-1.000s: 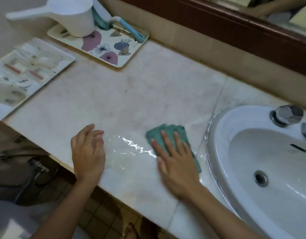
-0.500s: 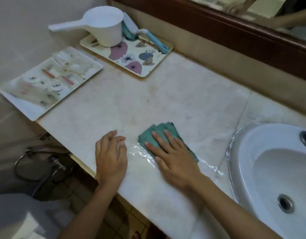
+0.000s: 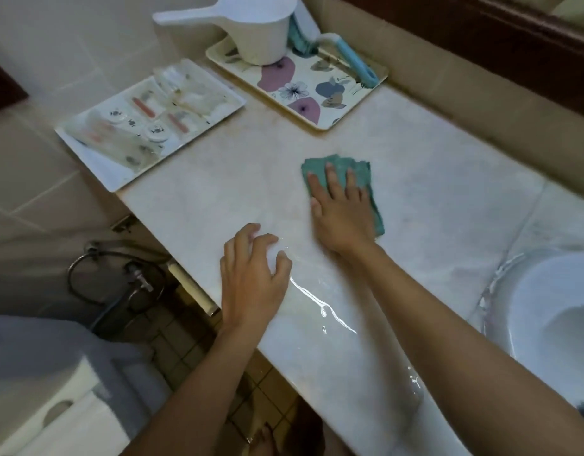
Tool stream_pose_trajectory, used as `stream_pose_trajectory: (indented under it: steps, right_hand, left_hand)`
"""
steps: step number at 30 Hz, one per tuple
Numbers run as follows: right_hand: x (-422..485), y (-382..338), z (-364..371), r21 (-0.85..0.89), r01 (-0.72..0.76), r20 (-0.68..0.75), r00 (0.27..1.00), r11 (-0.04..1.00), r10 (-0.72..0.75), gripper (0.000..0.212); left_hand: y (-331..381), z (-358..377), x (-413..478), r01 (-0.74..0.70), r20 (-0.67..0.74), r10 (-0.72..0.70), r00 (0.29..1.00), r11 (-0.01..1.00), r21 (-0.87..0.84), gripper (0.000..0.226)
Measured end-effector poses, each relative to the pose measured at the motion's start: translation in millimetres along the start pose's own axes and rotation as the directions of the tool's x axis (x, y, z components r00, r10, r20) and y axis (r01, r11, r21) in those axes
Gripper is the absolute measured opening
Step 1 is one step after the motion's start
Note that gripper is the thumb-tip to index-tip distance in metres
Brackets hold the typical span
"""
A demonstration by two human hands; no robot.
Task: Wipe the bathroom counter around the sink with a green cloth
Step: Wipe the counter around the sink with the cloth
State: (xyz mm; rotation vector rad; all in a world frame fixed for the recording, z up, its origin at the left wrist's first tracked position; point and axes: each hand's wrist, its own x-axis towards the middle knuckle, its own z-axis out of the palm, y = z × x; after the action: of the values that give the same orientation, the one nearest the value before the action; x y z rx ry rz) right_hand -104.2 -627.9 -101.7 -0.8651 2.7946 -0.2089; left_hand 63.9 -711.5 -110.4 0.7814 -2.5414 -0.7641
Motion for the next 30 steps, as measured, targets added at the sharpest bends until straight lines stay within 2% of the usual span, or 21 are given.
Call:
stream_pose_trajectory:
  steps: [4,5,7,9,11,13,16,19,24,27,30]
  right_hand:
    - [-97.8,-39.0,25.5,0.004,0.169,-0.036,0.985,0.986,-0.169,0.054]
    - [-123.7,-38.5,29.5,0.013,0.213,-0.021,0.977,0.977,-0.212,0.054]
    - [-165.2,-25.7,32.0,0.004,0.312,0.022,0.95,0.95,-0.312,0.055]
    - [-181.6,-0.1,26.0,-0.031,0.398,0.041,0.917,0.917,-0.397,0.054]
    - [-167.0,25.7,15.0,-0.061,0.385,0.046,0.923,0.921,-0.383,0.053]
    - [-129.8,40.1,4.4,-0.046,0.259,0.042,0.965,0.965,-0.257,0.054]
    - [-59.0,37.2,-3.2,-0.025,0.044,-0.025,0.999,0.999,-0.045,0.057]
    - [11.6,13.4,-4.3,-0.053,-0.044,-0.037,0.998,0.998,0.042,0.054]
    - [61.1,-51.1,0.2,-0.067,0.045,0.026,0.999,0.997,-0.044,0.055]
    - [28.0,-80.8,10.2,-0.064,0.158,0.042,0.987,0.985,-0.155,0.056]
    - [-48.7,-100.3,26.3,0.011,0.229,0.032,0.973,0.973,-0.23,0.056]
  left_hand:
    - [-1.8,-16.3,-6.4,0.054,-0.123,-0.092,0.988,0.958,-0.28,0.026]
    - [-7.3,-22.2,-7.4,0.068,-0.162,-0.115,0.98,0.961,-0.267,0.024]
    - [-28.7,-32.8,-1.9,0.162,-0.215,-0.179,0.96,0.982,-0.091,0.023]
    - [-53.2,-40.1,15.9,0.375,-0.196,-0.366,0.91,0.927,0.013,0.035]
    - [-63.6,-46.3,42.1,0.563,-0.136,-0.566,0.813,0.824,-0.063,0.05]
    - [-64.3,-44.9,62.0,0.641,-0.076,-0.664,0.744,0.741,-0.2,0.059]
    - [-63.5,-37.4,67.8,0.607,-0.129,-0.645,0.753,0.758,-0.239,0.058]
    - [-68.6,-31.8,67.2,0.581,-0.183,-0.622,0.761,0.78,-0.235,0.055]
    - [-74.2,-27.2,67.7,0.524,-0.222,-0.581,0.783,0.809,-0.267,0.052]
    - [-76.8,-27.1,68.3,0.517,-0.222,-0.586,0.779,0.801,-0.303,0.049]
    - [-75.7,-28.6,68.3,0.498,-0.222,-0.587,0.779,0.793,-0.351,0.046]
